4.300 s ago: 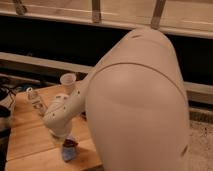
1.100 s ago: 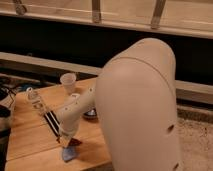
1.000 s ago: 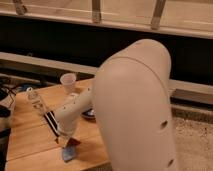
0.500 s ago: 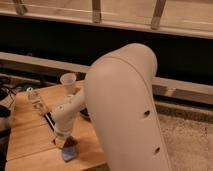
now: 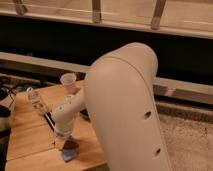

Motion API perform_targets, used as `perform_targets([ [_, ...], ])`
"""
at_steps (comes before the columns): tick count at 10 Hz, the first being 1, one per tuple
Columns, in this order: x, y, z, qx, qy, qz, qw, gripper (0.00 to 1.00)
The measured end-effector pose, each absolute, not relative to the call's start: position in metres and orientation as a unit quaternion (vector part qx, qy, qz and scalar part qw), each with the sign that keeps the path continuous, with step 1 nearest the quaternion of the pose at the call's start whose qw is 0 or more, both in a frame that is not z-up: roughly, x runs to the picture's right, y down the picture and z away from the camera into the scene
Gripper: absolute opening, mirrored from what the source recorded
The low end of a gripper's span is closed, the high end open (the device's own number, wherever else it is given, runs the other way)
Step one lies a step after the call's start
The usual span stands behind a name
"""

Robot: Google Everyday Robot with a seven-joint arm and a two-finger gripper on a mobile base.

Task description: Place the pepper on the white sponge

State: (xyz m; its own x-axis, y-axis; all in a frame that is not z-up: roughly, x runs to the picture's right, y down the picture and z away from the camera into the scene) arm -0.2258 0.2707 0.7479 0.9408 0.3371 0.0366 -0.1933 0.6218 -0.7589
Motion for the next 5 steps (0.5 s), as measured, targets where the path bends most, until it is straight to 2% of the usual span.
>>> perform_targets([
  [1,-0.2229,0.2703,0.7482,-0.406,-0.088,0.15,0.897,0.29],
  [2,-0.2207,0.2697,0.749,-0.403,-0.088,0.153,0.898,0.28],
  [3,-0.2218,0.2689,0.7491,-0.403,-0.089,0.154,0.898,0.31],
  [5,-0.2229,0.27,0.7492,-0.406,-0.088,0.155,0.897,0.43],
])
